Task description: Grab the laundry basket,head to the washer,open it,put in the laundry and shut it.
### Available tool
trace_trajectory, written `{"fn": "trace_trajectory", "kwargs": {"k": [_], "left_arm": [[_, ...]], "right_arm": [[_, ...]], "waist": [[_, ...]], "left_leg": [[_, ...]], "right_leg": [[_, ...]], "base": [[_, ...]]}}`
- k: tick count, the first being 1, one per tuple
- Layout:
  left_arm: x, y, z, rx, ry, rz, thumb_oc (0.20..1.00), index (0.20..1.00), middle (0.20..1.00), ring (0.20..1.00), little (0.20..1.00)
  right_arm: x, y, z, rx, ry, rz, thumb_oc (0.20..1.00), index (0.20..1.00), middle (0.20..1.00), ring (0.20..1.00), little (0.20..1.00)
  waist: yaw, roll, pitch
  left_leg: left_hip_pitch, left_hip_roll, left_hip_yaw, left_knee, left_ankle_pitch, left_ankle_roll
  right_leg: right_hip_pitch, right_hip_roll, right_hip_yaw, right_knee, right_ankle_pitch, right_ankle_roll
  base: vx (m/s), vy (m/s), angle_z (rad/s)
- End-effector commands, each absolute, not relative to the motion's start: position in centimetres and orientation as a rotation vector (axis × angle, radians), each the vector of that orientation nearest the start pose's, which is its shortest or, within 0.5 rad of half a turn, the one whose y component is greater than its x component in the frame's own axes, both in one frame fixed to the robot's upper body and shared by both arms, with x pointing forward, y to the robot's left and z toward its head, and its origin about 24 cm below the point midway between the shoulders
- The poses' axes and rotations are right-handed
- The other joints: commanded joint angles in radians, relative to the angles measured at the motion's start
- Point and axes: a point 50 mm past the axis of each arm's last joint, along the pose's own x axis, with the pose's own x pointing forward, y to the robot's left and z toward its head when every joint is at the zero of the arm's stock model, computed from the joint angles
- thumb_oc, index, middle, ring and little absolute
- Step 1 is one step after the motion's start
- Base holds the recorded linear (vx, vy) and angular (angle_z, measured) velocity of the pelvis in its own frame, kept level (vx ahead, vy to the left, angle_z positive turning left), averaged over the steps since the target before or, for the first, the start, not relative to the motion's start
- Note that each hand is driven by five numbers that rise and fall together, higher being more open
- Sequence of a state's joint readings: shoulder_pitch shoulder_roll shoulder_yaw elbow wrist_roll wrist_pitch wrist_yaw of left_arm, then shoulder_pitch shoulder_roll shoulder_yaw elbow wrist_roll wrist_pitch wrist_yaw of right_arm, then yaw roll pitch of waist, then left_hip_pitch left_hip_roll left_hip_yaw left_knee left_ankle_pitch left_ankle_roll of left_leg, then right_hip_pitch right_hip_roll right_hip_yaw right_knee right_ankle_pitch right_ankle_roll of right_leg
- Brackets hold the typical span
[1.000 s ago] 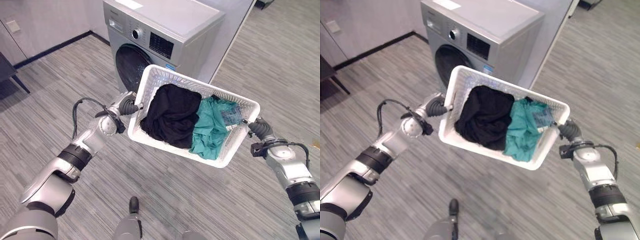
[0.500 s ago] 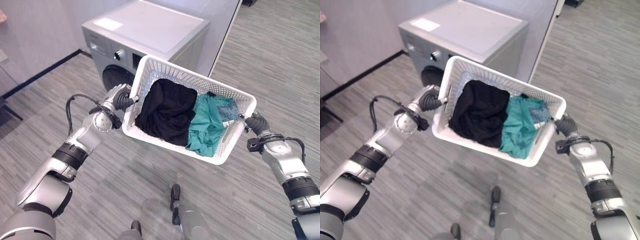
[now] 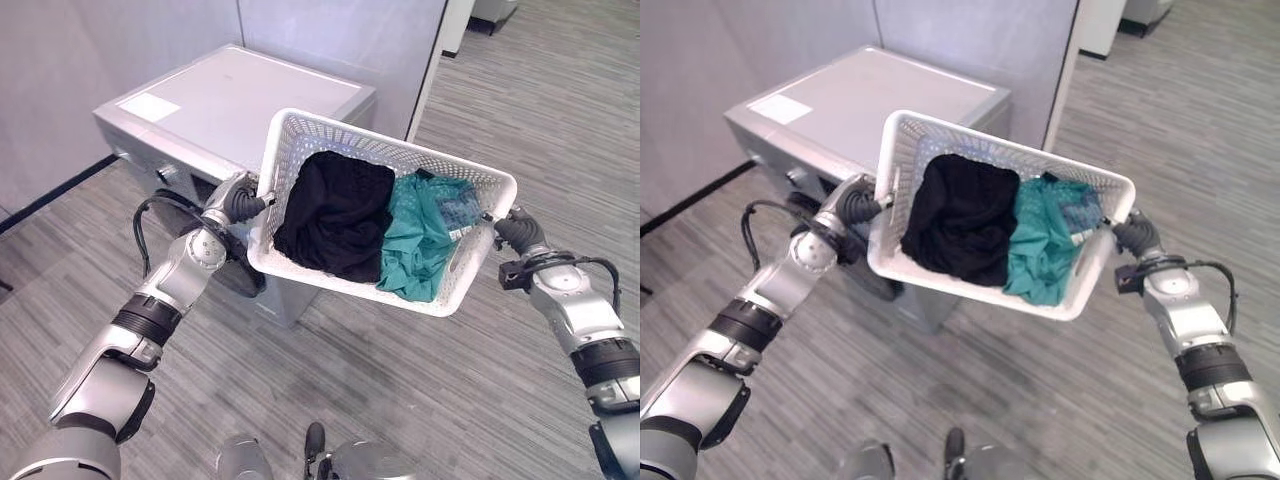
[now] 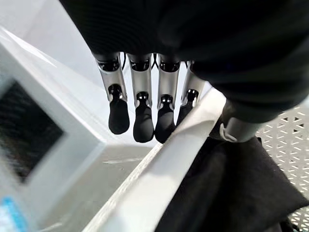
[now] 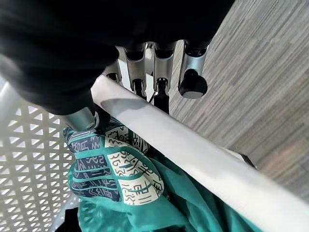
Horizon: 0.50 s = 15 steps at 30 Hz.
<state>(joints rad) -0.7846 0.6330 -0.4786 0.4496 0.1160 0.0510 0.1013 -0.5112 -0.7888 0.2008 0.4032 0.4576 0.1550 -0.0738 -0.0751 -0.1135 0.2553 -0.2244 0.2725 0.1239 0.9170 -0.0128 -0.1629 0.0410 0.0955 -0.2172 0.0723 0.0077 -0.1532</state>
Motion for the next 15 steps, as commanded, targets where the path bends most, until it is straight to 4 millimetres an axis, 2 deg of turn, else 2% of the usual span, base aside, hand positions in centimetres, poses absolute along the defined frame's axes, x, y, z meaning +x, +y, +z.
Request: {"fn": "trace_trajectory", "kwargs": {"k": [1,4,5,8,10,15], "left_arm": [[38.2,20.2,21.9,0.925,-0.334,0.060,0.200,0.200,0.200,0.200,0.200],[38.3,20.0,21.9,0.923,-0.338,0.059,0.200,0.200,0.200,0.200,0.200],[38.3,19.6,21.9,0.921,-0.343,0.049,0.200,0.200,0.200,0.200,0.200],[38.3,19.5,21.9,0.925,-0.342,0.041,0.200,0.200,0.200,0.200,0.200],[38.3,19.4,22.0,0.915,-0.349,0.040,0.200,0.200,0.200,0.200,0.200],[38.4,19.3,22.9,0.919,-0.374,0.050,0.200,0.200,0.200,0.200,0.200]], "right_arm": [[33.2,-30.3,18.1,-0.369,-0.112,-0.196,0.200,0.200,0.200,0.200,0.200],[33.1,-30.4,18.1,-0.368,-0.114,-0.201,0.200,0.200,0.200,0.200,0.200],[33.0,-30.5,18.1,-0.360,-0.117,-0.203,0.200,0.200,0.200,0.200,0.200],[33.1,-30.3,17.9,-0.348,-0.116,-0.194,0.200,0.200,0.200,0.200,0.200],[33.3,-30.1,18.1,-0.349,-0.124,-0.188,0.200,0.200,0.200,0.200,0.200],[33.6,-29.9,18.5,-0.348,-0.136,-0.185,0.200,0.200,0.200,0.200,0.200]], "waist": [[0.020,0.019,-0.079],[0.018,0.014,-0.082],[0.013,0.012,-0.091],[0.015,0.009,-0.104],[0.025,0.009,-0.107],[0.037,0.005,-0.102]], "left_leg": [[0.122,0.051,0.007,-0.263,0.121,0.063],[0.120,0.049,-0.017,-0.328,0.124,0.067],[0.131,0.055,-0.058,-0.448,0.131,0.066],[0.153,0.044,-0.096,-0.585,0.141,0.059],[0.156,0.026,-0.157,-0.686,0.130,0.048],[0.131,0.017,-0.197,-0.748,0.125,0.033]], "right_leg": [[0.035,-0.130,-0.006,-0.033,-0.114,0.127],[0.040,-0.135,-0.003,-0.030,-0.122,0.133],[0.050,-0.134,0.012,-0.031,-0.130,0.142],[0.063,-0.131,0.028,-0.039,-0.142,0.147],[0.082,-0.121,0.051,-0.039,-0.163,0.147],[0.102,-0.113,0.069,-0.021,-0.191,0.144]], "base": [[0.14,0.056,-0.42],[0.12,0.053,-0.10],[0.15,0.067,0.34],[0.17,0.068,0.16],[0.17,0.067,-0.10],[0.11,0.043,-0.05]]}}
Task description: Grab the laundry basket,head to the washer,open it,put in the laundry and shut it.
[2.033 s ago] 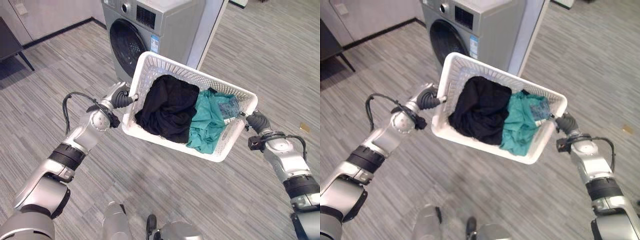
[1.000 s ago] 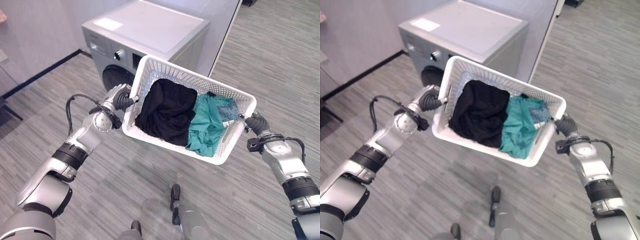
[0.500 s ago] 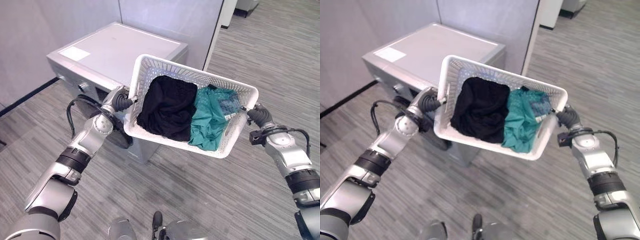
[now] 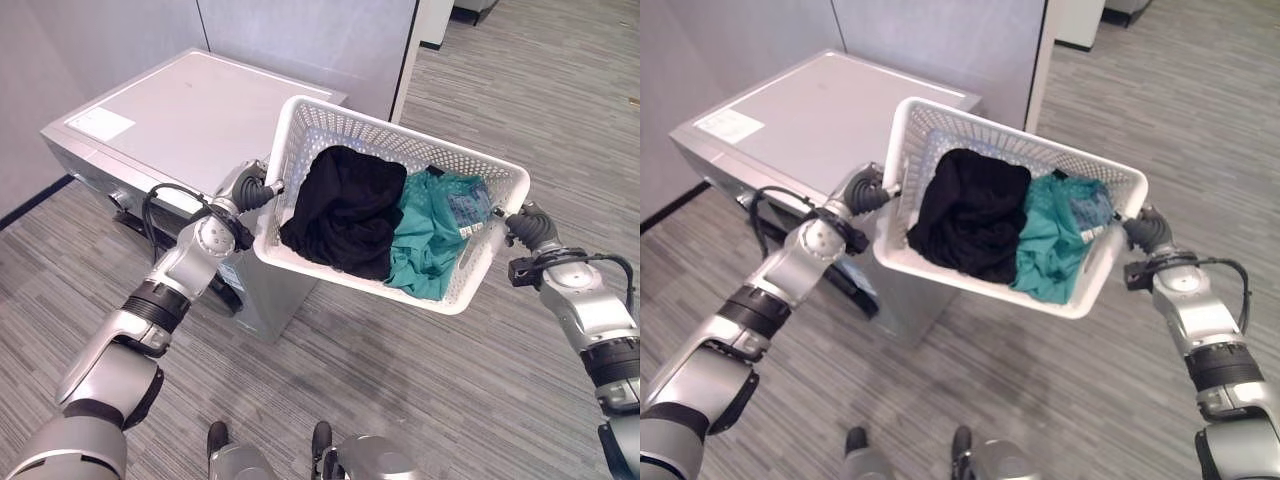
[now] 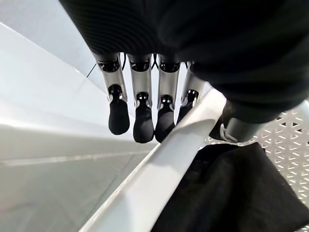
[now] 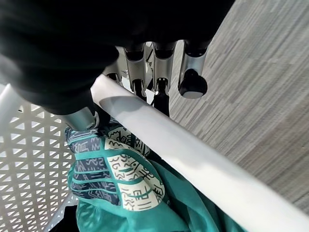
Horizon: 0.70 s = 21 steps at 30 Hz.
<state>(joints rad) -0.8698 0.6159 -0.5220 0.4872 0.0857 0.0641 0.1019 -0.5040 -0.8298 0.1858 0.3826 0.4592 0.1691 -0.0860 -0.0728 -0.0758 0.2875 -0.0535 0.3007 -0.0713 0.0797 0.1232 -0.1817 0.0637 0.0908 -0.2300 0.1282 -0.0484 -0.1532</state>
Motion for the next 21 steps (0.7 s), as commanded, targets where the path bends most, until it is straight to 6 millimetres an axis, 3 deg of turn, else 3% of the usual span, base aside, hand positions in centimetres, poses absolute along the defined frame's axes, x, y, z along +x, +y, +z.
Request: {"fn": "trace_trajectory", "kwargs": {"k": [1,8,10,12,13,14,15,16,18,19,21], "left_arm": [[38.4,19.4,23.0,0.920,-0.378,0.053,0.200,0.200,0.200,0.200,0.200],[38.5,19.4,24.2,0.933,-0.418,0.063,0.200,0.200,0.200,0.200,0.200],[38.6,19.0,24.5,0.936,-0.431,0.058,0.200,0.200,0.200,0.200,0.200],[38.9,18.5,24.8,0.940,-0.440,0.049,0.200,0.200,0.200,0.200,0.200],[38.9,18.2,24.8,0.937,-0.443,0.044,0.200,0.200,0.200,0.200,0.200],[39.0,18.0,24.7,0.942,-0.442,0.038,0.200,0.200,0.200,0.200,0.200],[39.0,18.0,24.7,0.942,-0.443,0.036,0.200,0.200,0.200,0.200,0.200],[39.1,17.7,24.6,0.945,-0.441,0.028,0.200,0.200,0.200,0.200,0.200],[39.3,17.6,24.4,0.961,-0.428,0.026,0.200,0.200,0.200,0.200,0.200],[39.5,17.9,24.4,0.980,-0.416,0.041,0.200,0.200,0.200,0.200,0.200],[39.5,18.3,24.5,0.983,-0.408,0.053,0.200,0.200,0.200,0.200,0.200]], "right_arm": [[33.7,-29.8,18.6,-0.345,-0.140,-0.177,0.200,0.200,0.200,0.200,0.200],[34.5,-29.0,19.3,-0.330,-0.155,-0.147,0.200,0.200,0.200,0.200,0.200],[34.6,-28.9,19.5,-0.335,-0.159,-0.147,0.200,0.200,0.200,0.200,0.200],[34.7,-28.9,19.9,-0.344,-0.166,-0.150,0.200,0.200,0.200,0.200,0.200],[34.6,-28.8,20.1,-0.354,-0.174,-0.146,0.200,0.200,0.200,0.200,0.200],[34.5,-28.7,20.0,-0.358,-0.175,-0.144,0.200,0.200,0.200,0.200,0.200],[34.5,-28.8,20.0,-0.358,-0.175,-0.145,0.200,0.200,0.200,0.200,0.200],[34.4,-28.8,19.8,-0.351,-0.174,-0.144,0.200,0.200,0.200,0.200,0.200],[34.2,-29.0,19.7,-0.352,-0.167,-0.152,0.200,0.200,0.200,0.200,0.200],[34.2,-29.1,19.8,-0.359,-0.170,-0.158,0.200,0.200,0.200,0.200,0.200],[34.4,-28.9,19.9,-0.363,-0.173,-0.154,0.200,0.200,0.200,0.200,0.200]], "waist": [[0.038,-0.031,-0.133],[0.047,-0.011,-0.141],[0.043,-0.005,-0.143],[0.028,0.020,-0.160],[0.030,0.033,-0.167],[0.034,0.043,-0.169],[0.036,0.040,-0.170],[0.034,0.046,-0.172],[0.023,0.047,-0.173],[0.021,0.049,-0.169],[0.026,0.052,-0.163]], "left_leg": [[-0.047,-0.010,-0.016,0.068,-0.010,0.048],[-0.059,0.026,-0.075,0.022,-0.007,0.030],[-0.069,0.038,-0.054,0.039,-0.009,0.027],[-0.049,0.047,0.019,0.046,-0.047,0.025],[-0.036,0.028,0.030,0.046,-0.077,0.025],[-0.029,-0.017,0.025,0.067,-0.117,0.034],[-0.032,-0.023,0.026,0.075,-0.123,0.038],[-0.025,-0.059,0.023,0.081,-0.145,0.050],[0.011,-0.111,0.037,0.058,-0.168,0.084],[0.036,-0.160,0.053,0.031,-0.176,0.133],[0.056,-0.174,0.069,0.013,-0.178,0.153]], "right_leg": [[0.084,-0.107,0.089,-0.073,-0.141,0.147],[0.093,-0.128,0.134,-0.055,-0.166,0.176],[0.097,-0.157,0.134,-0.055,-0.168,0.192],[0.098,-0.208,0.131,-0.048,-0.165,0.223],[0.097,-0.237,0.128,-0.037,-0.156,0.239],[0.087,-0.270,0.133,-0.017,-0.136,0.252],[0.087,-0.276,0.134,-0.015,-0.138,0.255],[0.078,-0.299,0.139,0.017,-0.116,0.266],[0.025,-0.331,0.168,0.134,-0.054,0.275],[-0.045,-0.356,0.200,0.284,0.036,0.276],[-0.095,-0.358,0.206,0.368,0.048,0.271]], "base": [[0.12,0.084,-0.01],[0.12,0.178,-0.32],[0.14,0.341,-0.15],[0.20,0.446,-0.07],[0.21,0.435,-0.01],[0.14,0.317,-0.07],[0.15,0.313,-0.17],[0.15,0.303,-0.32],[0.24,0.490,-0.18],[0.23,0.555,-0.05],[0.12,0.335,-0.51]]}}
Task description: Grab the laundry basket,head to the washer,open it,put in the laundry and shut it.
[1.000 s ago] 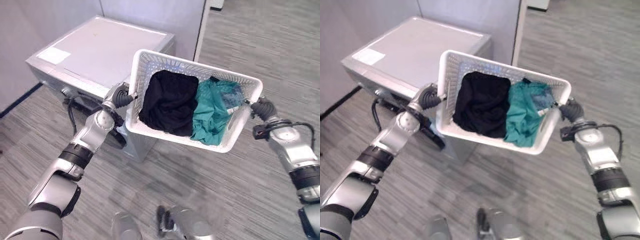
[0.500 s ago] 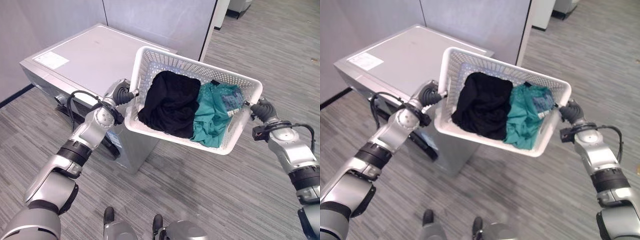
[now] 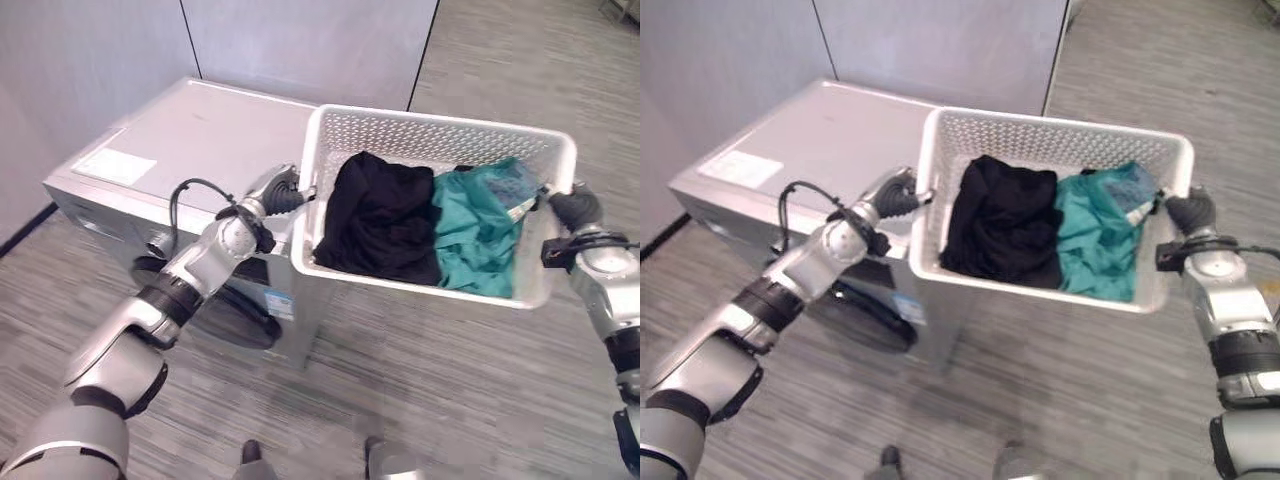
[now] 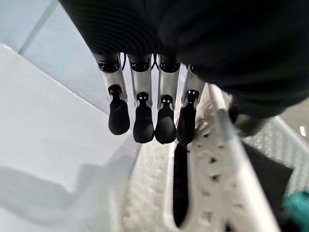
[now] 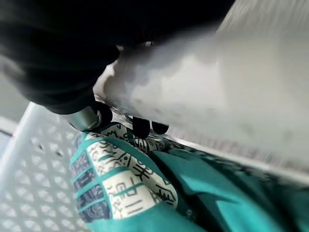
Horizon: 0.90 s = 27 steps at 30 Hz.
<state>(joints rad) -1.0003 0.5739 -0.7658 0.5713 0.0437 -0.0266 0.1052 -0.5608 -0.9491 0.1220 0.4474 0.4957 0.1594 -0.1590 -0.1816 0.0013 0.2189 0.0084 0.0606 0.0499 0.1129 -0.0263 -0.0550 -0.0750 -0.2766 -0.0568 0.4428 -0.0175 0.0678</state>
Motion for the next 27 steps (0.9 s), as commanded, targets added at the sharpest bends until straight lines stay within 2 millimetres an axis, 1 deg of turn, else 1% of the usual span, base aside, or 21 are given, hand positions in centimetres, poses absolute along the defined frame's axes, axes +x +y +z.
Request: {"fn": "trace_trajectory", "kwargs": {"k": [1,2,4,5,7,8,9,10,11,13,15,16,17,18,20,21,22,23,24,26,27], "left_arm": [[39.5,18.6,24.5,0.988,-0.396,0.062,0.200,0.200,0.200,0.200,0.200],[39.5,19.7,24.8,0.986,-0.381,0.097,0.200,0.200,0.200,0.200,0.200],[39.4,20.1,24.6,0.976,-0.373,0.106,0.200,0.200,0.200,0.200,0.200],[39.4,20.3,24.7,0.975,-0.372,0.115,0.200,0.200,0.200,0.200,0.200],[39.4,20.6,24.8,0.968,-0.369,0.131,0.200,0.200,0.200,0.200,0.200],[39.4,20.6,24.8,0.968,-0.369,0.131,0.200,0.200,0.200,0.200,0.200],[39.4,20.8,24.6,0.960,-0.362,0.136,0.200,0.200,0.200,0.200,0.200],[39.2,21.6,24.5,0.949,-0.351,0.163,0.200,0.200,0.200,0.200,0.200],[39.2,21.6,24.5,0.949,-0.352,0.164,0.200,0.200,0.200,0.200,0.200],[39.1,21.7,24.2,0.934,-0.343,0.163,0.200,0.200,0.200,0.200,0.200],[39.1,21.6,23.9,0.918,-0.339,0.157,0.200,0.200,0.200,0.200,0.200],[39.1,21.4,23.8,0.901,-0.346,0.150,0.200,0.200,0.200,0.200,0.200],[39.1,21.0,23.9,0.887,-0.357,0.142,0.200,0.200,0.200,0.200,0.200],[39.0,20.9,23.9,0.881,-0.362,0.140,0.200,0.200,0.200,0.200,0.200],[39.0,21.0,24.0,0.879,-0.363,0.141,0.200,0.200,0.200,0.200,0.200],[38.9,21.1,23.9,0.874,-0.360,0.141,0.200,0.200,0.200,0.200,0.200],[38.9,20.9,23.9,0.865,-0.362,0.136,0.200,0.200,0.200,0.200,0.200],[38.9,20.9,23.9,0.864,-0.361,0.136,0.200,0.200,0.200,0.200,0.200],[38.9,20.6,23.7,0.861,-0.361,0.122,0.200,0.200,0.200,0.200,0.200],[39.0,20.7,23.7,0.873,-0.358,0.122,0.200,0.200,0.200,0.200,0.200],[38.9,20.9,23.7,0.875,-0.354,0.128,0.200,0.200,0.200,0.200,0.200]], "right_arm": [[34.5,-28.7,20.0,-0.364,-0.174,-0.148,0.200,0.200,0.200,0.200,0.200],[35.0,-27.9,20.4,-0.359,-0.191,-0.131,0.200,0.200,0.200,0.200,0.200],[35.2,-27.9,20.5,-0.363,-0.182,-0.132,0.200,0.200,0.200,0.200,0.200],[35.3,-27.8,20.6,-0.361,-0.184,-0.131,0.200,0.200,0.200,0.200,0.200],[35.5,-27.5,20.9,-0.354,-0.196,-0.126,0.200,0.200,0.200,0.200,0.200],[35.5,-27.5,20.9,-0.355,-0.196,-0.126,0.200,0.200,0.200,0.200,0.200],[35.5,-27.5,20.7,-0.353,-0.191,-0.126,0.200,0.200,0.200,0.200,0.200],[35.6,-27.2,20.6,-0.354,-0.188,-0.115,0.200,0.200,0.200,0.200,0.200],[35.6,-27.2,20.6,-0.353,-0.189,-0.115,0.200,0.200,0.200,0.200,0.200],[35.6,-27.0,20.6,-0.341,-0.196,-0.104,0.200,0.200,0.200,0.200,0.200],[35.5,-26.9,20.6,-0.333,-0.201,-0.105,0.200,0.200,0.200,0.200,0.200],[35.4,-27.0,21.0,-0.338,-0.214,-0.108,0.200,0.200,0.200,0.200,0.200],[35.2,-27.2,21.5,-0.347,-0.231,-0.117,0.200,0.200,0.200,0.200,0.200],[35.1,-27.3,21.5,-0.345,-0.231,-0.122,0.200,0.200,0.200,0.200,0.200],[35.1,-27.4,21.6,-0.346,-0.232,-0.127,0.200,0.200,0.200,0.200,0.200],[35.0,-27.5,21.5,-0.344,-0.227,-0.128,0.200,0.200,0.200,0.200,0.200],[35.0,-27.6,21.5,-0.342,-0.227,-0.129,0.200,0.200,0.200,0.200,0.200],[35.0,-27.6,21.5,-0.342,-0.227,-0.129,0.200,0.200,0.200,0.200,0.200],[35.0,-27.7,21.6,-0.343,-0.228,-0.133,0.200,0.200,0.200,0.200,0.200],[35.0,-27.7,21.4,-0.349,-0.221,-0.136,0.200,0.200,0.200,0.200,0.200],[35.0,-27.8,21.2,-0.350,-0.216,-0.138,0.200,0.200,0.200,0.200,0.200]], "waist": [[0.138,-0.020,-0.083],[0.154,-0.016,-0.068],[0.138,-0.023,-0.061],[0.132,-0.026,-0.059],[0.125,-0.036,-0.061],[0.125,-0.035,-0.060],[0.121,-0.043,-0.064],[0.131,-0.062,-0.073],[0.131,-0.063,-0.073],[0.138,-0.072,-0.078],[0.137,-0.074,-0.084],[0.140,-0.076,-0.081],[0.142,-0.070,-0.060],[0.144,-0.073,-0.051],[0.139,-0.080,-0.053],[0.136,-0.082,-0.055],[0.132,-0.083,-0.055],[0.132,-0.083,-0.055],[0.129,-0.084,-0.055],[0.136,-0.087,-0.062],[0.137,-0.088,-0.070]], "left_leg": [[0.020,0.060,-0.038,-0.035,-0.032,0.040],[0.055,0.051,0.004,-0.055,-0.052,0.056],[0.081,0.040,0.014,-0.053,-0.069,0.050],[0.085,0.034,0.015,-0.049,-0.073,0.047],[0.098,0.019,0.023,-0.037,-0.100,0.041],[0.099,0.020,0.023,-0.036,-0.101,0.041],[0.110,0.016,0.025,-0.031,-0.113,0.038],[0.113,0.006,0.046,0.020,-0.140,0.027],[0.110,0.004,0.046,0.021,-0.136,0.028],[0.092,0.015,0.058,0.106,-0.145,0.008],[0.087,0.028,0.065,0.139,-0.145,-0.003],[0.053,0.061,0.076,0.247,-0.096,-0.028],[-0.018,0.090,0.039,0.408,-0.025,-0.051],[-0.056,0.091,0.011,0.466,0.013,-0.056],[-0.082,0.086,0.000,0.482,0.030,-0.050],[-0.088,0.099,-0.001,0.478,0.027,-0.045],[-0.091,0.133,0.010,0.457,0.040,-0.047],[-0.088,0.134,0.010,0.454,0.042,-0.048],[-0.075,0.181,0.027,0.393,0.054,-0.038],[-0.047,0.202,0.018,0.300,0.050,-0.038],[-0.038,0.199,-0.002,0.228,0.060,-0.039]], "right_leg": [[0.005,0.007,0.016,0.117,0.020,0.048],[-0.049,-0.039,-0.111,0.143,0.009,0.051],[-0.067,0.042,-0.156,0.042,-0.056,0.047],[-0.066,0.081,-0.179,-0.032,-0.062,0.046],[-0.049,0.119,-0.223,-0.162,-0.069,0.041],[-0.046,0.120,-0.223,-0.164,-0.069,0.041],[-0.045,0.139,-0.215,-0.200,-0.067,0.036],[0.015,0.161,-0.197,-0.299,-0.053,0.017],[0.016,0.160,-0.197,-0.306,-0.046,0.017],[0.062,0.178,-0.194,-0.342,-0.051,-0.001],[0.085,0.184,-0.202,-0.362,-0.054,-0.008],[0.120,0.187,-0.211,-0.382,-0.067,-0.025],[0.145,0.210,-0.201,-0.390,-0.082,-0.054],[0.150,0.216,-0.191,-0.390,-0.087,-0.068],[0.151,0.216,-0.189,-0.395,-0.087,-0.074],[0.162,0.220,-0.189,-0.401,-0.092,-0.077],[0.169,0.217,-0.197,-0.403,-0.097,-0.073],[0.171,0.217,-0.198,-0.404,-0.097,-0.074],[0.171,0.205,-0.205,-0.400,-0.106,-0.073],[0.170,0.196,-0.200,-0.397,-0.112,-0.063],[0.165,0.189,-0.193,-0.400,-0.109,-0.057]], "base": [[0.10,0.275,-0.59],[0.17,0.316,-0.51],[0.18,0.132,-1.18],[0.14,0.012,-1.32],[0.12,0.002,-0.36],[0.12,-0.014,0.14],[0.20,-0.093,0.49],[0.19,-0.092,0.54],[0.16,-0.122,0.47],[0.10,-0.128,0.22],[0.10,-0.119,0.23],[0.04,-0.166,0.21],[0.04,-0.207,0.20],[-0.02,-0.123,0.25],[0.01,-0.051,0.07],[0.07,-0.035,-0.03],[0.06,-0.020,0.06],[0.06,0.025,0.09],[0.06,0.045,0.09],[0.09,0.079,0.18],[0.10,0.095,0.09]]}}
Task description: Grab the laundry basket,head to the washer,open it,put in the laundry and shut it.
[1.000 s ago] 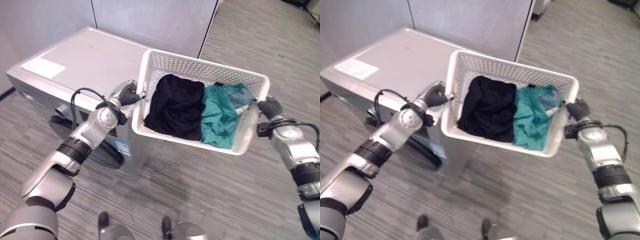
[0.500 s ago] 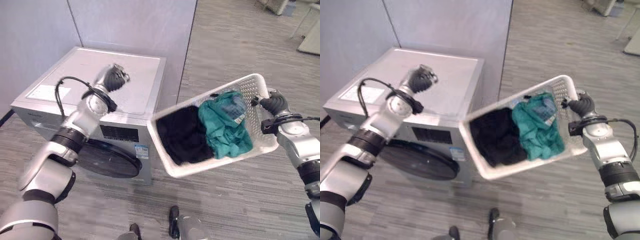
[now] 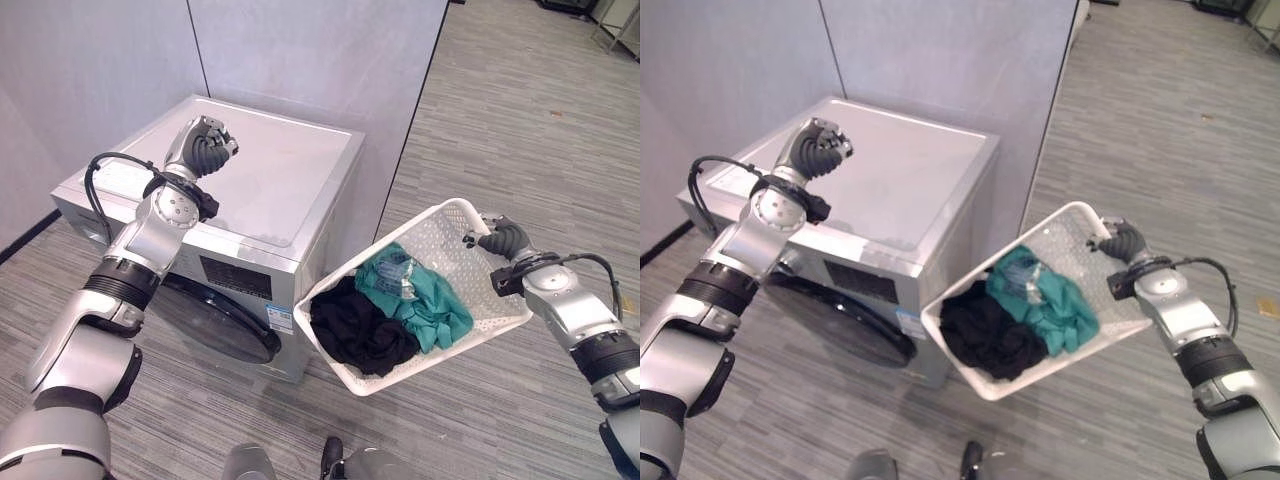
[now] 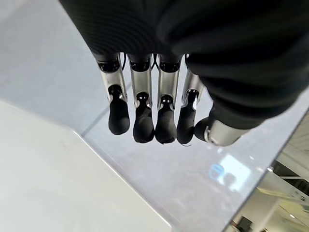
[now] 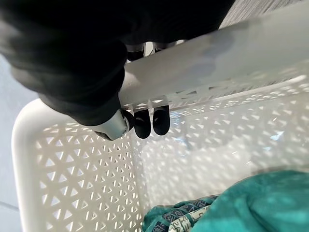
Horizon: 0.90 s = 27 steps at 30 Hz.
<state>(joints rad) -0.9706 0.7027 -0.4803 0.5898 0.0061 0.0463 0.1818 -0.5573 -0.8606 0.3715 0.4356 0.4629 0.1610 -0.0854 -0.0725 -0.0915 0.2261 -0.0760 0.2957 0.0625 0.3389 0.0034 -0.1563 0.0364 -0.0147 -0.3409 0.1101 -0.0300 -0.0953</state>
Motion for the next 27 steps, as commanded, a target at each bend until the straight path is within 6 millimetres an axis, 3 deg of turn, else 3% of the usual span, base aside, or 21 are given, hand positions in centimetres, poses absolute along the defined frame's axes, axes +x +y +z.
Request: {"fn": "trace_trajectory", "kwargs": {"k": [1,3,7,10,15,20,27], "left_arm": [[38.9,21.0,23.8,0.875,-0.356,0.132,0.200,0.200,0.200,0.200,0.200],[39.0,21.1,23.7,0.874,-0.354,0.137,0.200,0.200,0.200,0.200,0.200],[39.0,21.4,23.0,0.902,-0.327,0.135,0.200,0.200,0.200,0.200,0.200],[39.0,21.4,22.9,0.907,-0.320,0.134,0.200,0.200,0.200,0.200,0.200],[39.2,21.9,23.0,0.920,-0.307,0.144,0.200,0.200,0.200,0.200,0.200],[39.1,22.5,22.8,0.936,-0.282,0.148,0.200,0.200,0.200,0.200,0.200],[39.1,22.5,22.7,0.935,-0.277,0.136,0.200,0.200,0.200,0.200,0.200]], "right_arm": [[35.1,-27.9,21.3,-0.353,-0.215,-0.140,0.200,0.200,0.200,0.200,0.200],[35.2,-27.8,21.4,-0.352,-0.213,-0.139,0.200,0.200,0.200,0.200,0.200],[35.0,-28.8,21.5,-0.362,-0.201,-0.179,0.200,0.200,0.200,0.200,0.200],[35.0,-29.2,21.8,-0.368,-0.201,-0.194,0.200,0.200,0.200,0.200,0.200],[35.2,-30.7,24.4,-0.403,-0.229,-0.264,0.200,0.200,0.200,0.200,0.200],[34.6,-32.2,28.6,-0.466,-0.306,-0.342,0.200,0.200,0.200,0.200,0.200],[34.5,-32.4,32.0,-0.478,-0.369,-0.373,0.200,0.200,0.200,0.200,0.200]], "waist": [[0.031,0.009,-0.080],[0.029,0.022,-0.089],[0.025,0.046,-0.119],[0.025,0.048,-0.122],[0.019,0.052,-0.131],[0.005,0.046,-0.131],[-0.002,0.041,-0.129]], "left_leg": [[0.056,-0.039,-0.033,-0.050,0.030,0.058],[0.082,-0.032,-0.052,-0.129,0.037,0.039],[0.148,-0.047,-0.017,-0.242,0.009,0.024],[0.164,-0.051,-0.004,-0.260,0.003,0.021],[0.197,-0.050,0.029,-0.285,0.002,0.015],[0.201,-0.033,0.042,-0.277,0.021,0.009],[0.191,-0.009,0.048,-0.264,0.050,-0.003]], "right_leg": [[0.053,-0.073,0.098,-0.071,-0.097,0.110],[0.051,-0.077,0.103,-0.076,-0.099,0.120],[0.065,-0.085,0.096,-0.085,-0.091,0.134],[0.066,-0.089,0.093,-0.087,-0.086,0.139],[0.059,-0.089,0.100,-0.088,-0.079,0.148],[0.053,-0.073,0.109,-0.084,-0.084,0.147],[0.051,-0.054,0.109,-0.088,-0.092,0.140]], "base": [[0.06,0.070,-0.10],[0.07,0.124,-0.16],[0.08,0.107,-0.08],[0.03,0.048,0.01],[0.00,-0.007,-0.01],[-0.01,-0.052,-0.09],[-0.01,-0.056,-0.10]]}}
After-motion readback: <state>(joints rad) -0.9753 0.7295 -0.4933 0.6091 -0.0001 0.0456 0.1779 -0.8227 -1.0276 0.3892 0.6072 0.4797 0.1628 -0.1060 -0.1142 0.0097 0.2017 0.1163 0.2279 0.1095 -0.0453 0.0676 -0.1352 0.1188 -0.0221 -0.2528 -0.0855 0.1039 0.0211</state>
